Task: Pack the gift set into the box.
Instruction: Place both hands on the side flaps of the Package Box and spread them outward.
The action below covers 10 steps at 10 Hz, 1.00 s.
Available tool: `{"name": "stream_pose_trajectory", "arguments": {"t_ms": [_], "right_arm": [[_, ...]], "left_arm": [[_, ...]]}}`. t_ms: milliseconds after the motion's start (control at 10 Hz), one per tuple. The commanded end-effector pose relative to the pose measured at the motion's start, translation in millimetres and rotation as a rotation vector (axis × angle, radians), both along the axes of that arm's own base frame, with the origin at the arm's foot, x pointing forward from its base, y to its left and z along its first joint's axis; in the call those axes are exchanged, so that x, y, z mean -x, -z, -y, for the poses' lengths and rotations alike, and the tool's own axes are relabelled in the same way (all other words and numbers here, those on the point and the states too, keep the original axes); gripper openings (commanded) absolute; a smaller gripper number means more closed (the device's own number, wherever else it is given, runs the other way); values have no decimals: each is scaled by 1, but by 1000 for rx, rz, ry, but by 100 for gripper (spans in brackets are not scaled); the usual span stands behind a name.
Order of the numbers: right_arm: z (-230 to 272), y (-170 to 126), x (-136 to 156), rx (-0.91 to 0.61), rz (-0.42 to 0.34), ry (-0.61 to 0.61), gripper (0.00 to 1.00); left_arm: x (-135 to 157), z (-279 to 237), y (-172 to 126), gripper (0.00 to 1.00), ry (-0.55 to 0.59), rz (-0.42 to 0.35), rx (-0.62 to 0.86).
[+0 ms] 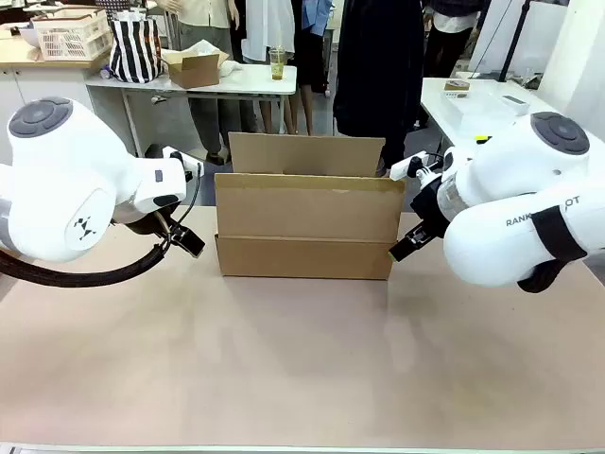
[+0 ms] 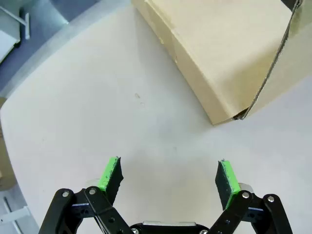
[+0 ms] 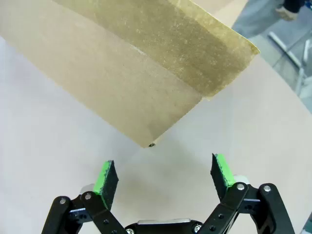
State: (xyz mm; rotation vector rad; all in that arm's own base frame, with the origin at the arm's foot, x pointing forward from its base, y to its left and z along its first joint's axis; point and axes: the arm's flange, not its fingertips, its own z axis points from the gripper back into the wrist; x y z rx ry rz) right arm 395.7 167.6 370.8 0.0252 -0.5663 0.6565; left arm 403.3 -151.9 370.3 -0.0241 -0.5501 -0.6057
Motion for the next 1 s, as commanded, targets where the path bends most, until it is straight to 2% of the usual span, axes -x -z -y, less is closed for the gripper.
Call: {"name": "stream_pose_trajectory", "arguments": {"t_ms": [0,900], "right_arm": [[0,0,0,0,0,0,100],[0,0,0,0,0,0,100]], "left_arm": [[0,0,0,100,0,0,0],[0,0,0,100,0,0,0]]}}
